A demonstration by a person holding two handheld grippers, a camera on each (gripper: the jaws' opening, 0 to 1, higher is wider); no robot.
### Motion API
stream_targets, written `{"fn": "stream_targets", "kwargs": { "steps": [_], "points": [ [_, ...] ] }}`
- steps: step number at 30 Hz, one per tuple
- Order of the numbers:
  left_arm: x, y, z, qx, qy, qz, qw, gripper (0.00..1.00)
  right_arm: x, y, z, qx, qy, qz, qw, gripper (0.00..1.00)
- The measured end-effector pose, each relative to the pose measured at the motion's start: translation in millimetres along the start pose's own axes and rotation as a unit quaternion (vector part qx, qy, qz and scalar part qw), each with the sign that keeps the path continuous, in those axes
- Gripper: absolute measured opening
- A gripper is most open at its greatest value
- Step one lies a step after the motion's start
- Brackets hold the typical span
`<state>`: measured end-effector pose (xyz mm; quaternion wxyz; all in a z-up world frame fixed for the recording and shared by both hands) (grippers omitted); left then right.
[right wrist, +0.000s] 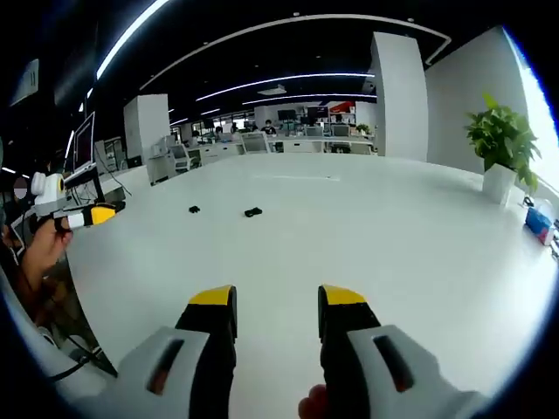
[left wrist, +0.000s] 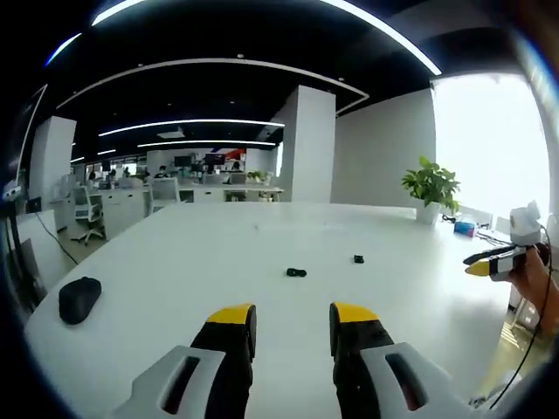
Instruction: Snap the two parts of the plastic buckle together until the buckle closes and remains connected.
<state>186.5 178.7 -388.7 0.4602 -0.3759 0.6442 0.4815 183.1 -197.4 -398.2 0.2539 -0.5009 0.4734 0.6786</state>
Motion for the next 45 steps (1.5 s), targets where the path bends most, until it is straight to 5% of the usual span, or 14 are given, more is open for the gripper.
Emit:
{"fn": "stream_targets", "kwargs": {
  "steps": [45],
  "points": [
    [0.3,-0.6,-3.7,0.017,0.004,0.001,0.9999,0.35,5.8,3.6,-5.6,0.009,-0.012,0.003,0.9999,0.37]
  ]
}}
Point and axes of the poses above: the point that each gripper's makers call its tool centre point, and the gripper's own axes: y roughly backward along the fingers, z roughly to its left, x roughly out of its underside, the point moved 5 cm from there along y, roughly backward along the fingers, and after that the axes turned 4 degrees about -x, right-handed, at the moved point
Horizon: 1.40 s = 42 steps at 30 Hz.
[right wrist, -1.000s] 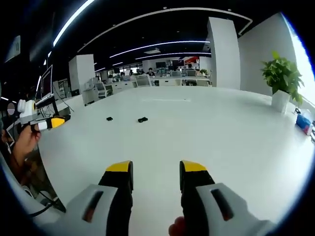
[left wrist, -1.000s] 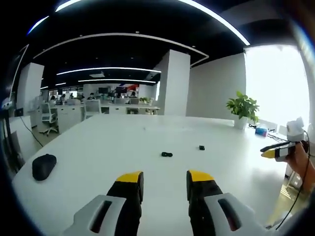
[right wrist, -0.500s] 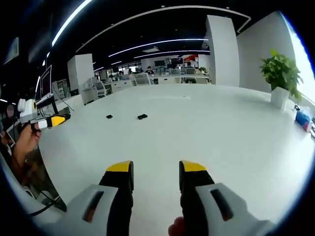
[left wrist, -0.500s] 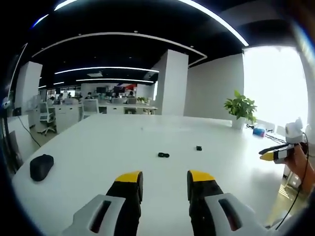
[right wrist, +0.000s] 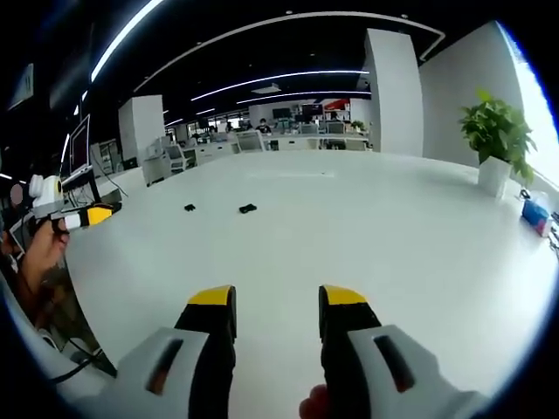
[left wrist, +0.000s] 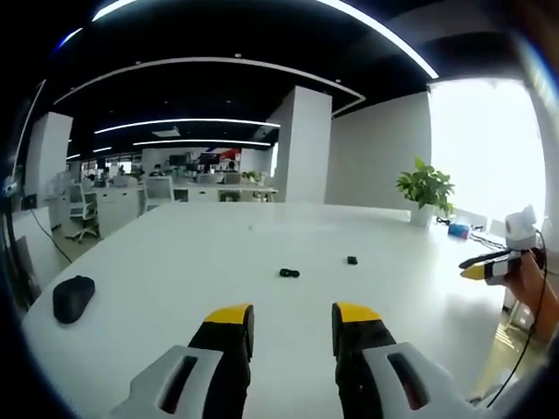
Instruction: Snap the two parts of the plastic buckle together until the buckle closes and remains connected.
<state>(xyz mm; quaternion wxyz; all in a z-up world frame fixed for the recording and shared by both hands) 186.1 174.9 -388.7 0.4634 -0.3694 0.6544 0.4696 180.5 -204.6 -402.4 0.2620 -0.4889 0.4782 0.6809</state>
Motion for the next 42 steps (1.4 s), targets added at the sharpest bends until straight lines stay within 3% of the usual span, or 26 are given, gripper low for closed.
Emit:
{"fn": "stream_targets", "kwargs": {
  "steps": [18,21,42],
  "points": [
    [-0.9,-0.7,0.4,-0.001,-0.003,0.005,1.0,0.35,-4.1,-6.1,1.8,-0.012,0.011,0.004,0.9999,0.36],
    [-0.8,-1.4,0.2,0.0,-0.003,0.006,1.0,0.35,-3.7,-5.9,1.4,-0.011,0.009,0.007,0.9999,0.32],
    [-3.8,-3.4,0.6,0.0,-0.004,0.002,1.0,0.35,-6.1,-6.7,-0.3,-0.009,0.001,0.002,1.0,0.34]
  ]
}}
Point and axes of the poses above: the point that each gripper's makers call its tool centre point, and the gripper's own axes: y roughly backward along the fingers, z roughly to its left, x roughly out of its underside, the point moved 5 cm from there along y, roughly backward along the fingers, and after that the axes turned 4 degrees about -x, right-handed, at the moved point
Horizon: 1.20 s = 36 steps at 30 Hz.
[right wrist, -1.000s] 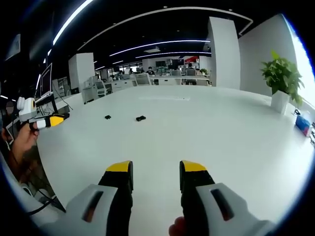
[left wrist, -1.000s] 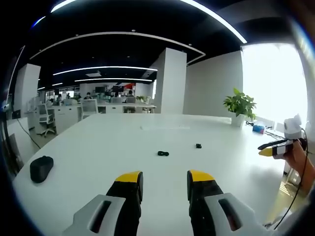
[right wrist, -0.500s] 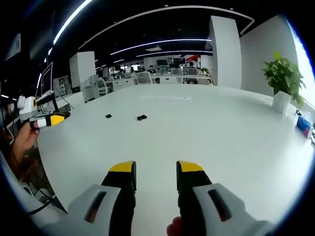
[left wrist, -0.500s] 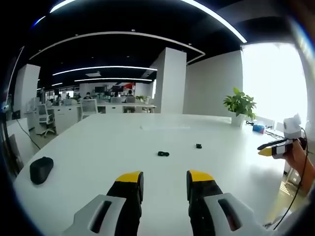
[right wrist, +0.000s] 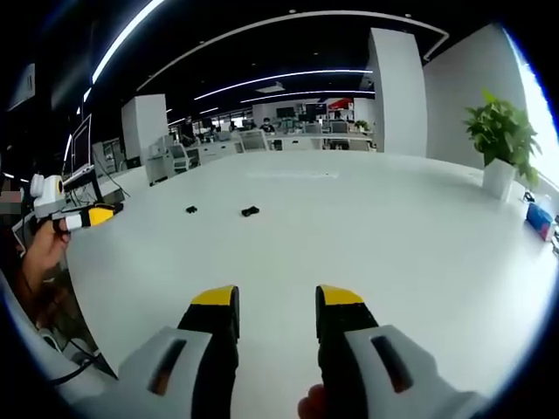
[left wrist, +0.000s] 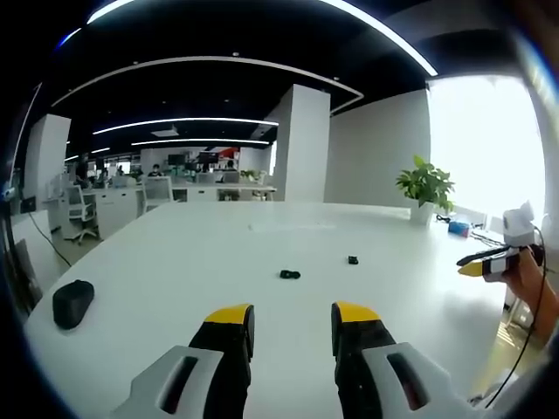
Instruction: Snap the two parts of the plastic buckle together until the buckle closes and remains connected.
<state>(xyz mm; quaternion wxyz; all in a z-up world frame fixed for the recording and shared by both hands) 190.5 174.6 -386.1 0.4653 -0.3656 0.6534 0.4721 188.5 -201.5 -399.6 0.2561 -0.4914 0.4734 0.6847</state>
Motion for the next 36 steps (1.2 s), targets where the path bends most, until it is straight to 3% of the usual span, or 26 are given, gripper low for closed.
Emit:
{"fn": "stream_targets", "kwargs": {
  "steps": [36],
  "points": [
    [-1.2,-15,-0.1,0.006,-0.009,0.007,0.9999,0.36,-9.2,-22,-1,-0.023,0.006,-0.001,0.9997,0.36]
  ]
}}
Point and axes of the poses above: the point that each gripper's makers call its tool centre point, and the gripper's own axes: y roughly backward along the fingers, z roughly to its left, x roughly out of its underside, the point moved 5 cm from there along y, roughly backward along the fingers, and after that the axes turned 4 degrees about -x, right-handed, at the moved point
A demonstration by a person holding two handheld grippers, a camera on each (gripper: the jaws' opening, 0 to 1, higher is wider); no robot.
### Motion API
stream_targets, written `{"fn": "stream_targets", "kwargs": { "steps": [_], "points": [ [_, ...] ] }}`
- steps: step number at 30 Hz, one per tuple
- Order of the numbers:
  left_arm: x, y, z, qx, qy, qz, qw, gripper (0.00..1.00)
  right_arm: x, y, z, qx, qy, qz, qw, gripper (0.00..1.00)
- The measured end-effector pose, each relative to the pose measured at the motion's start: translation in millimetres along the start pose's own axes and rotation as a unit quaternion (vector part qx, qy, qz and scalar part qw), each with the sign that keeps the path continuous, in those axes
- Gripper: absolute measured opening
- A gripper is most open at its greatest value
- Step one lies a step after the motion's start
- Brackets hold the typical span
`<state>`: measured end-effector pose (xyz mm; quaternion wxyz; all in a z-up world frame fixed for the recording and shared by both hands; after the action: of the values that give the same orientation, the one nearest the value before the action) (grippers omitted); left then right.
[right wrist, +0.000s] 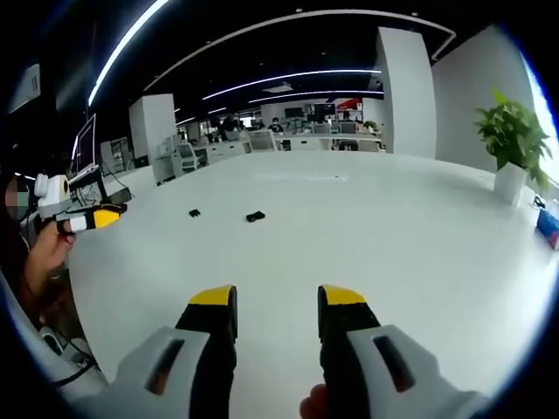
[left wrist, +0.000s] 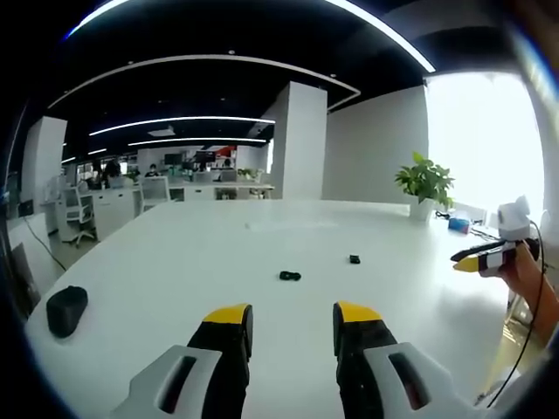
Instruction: Snap the two parts of the plastic buckle together until the buckle closes and remains connected.
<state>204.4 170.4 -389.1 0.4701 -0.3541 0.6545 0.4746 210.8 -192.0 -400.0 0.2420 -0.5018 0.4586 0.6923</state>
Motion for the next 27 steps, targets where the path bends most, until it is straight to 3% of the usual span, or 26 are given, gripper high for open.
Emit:
{"fn": "stream_targets", "kwargs": {
  "steps": [27],
  "points": [
    [-7.3,-20,4.4,0.011,-0.009,0.006,0.9999,0.36,-13.0,-26,-3,-0.016,0.014,0.005,0.9998,0.37]
  ]
}}
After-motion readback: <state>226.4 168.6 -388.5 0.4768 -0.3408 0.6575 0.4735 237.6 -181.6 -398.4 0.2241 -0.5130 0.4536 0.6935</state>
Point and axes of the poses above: the point that each gripper's makers call its tool centre point, and the gripper's own axes: y roughly backward along the fingers, z roughly to its left, x roughly out of its underside, the point moved 5 cm from there along y, roughly backward along the fingers, and after that the axes turned 4 degrees about -x, right-handed, at the moved point
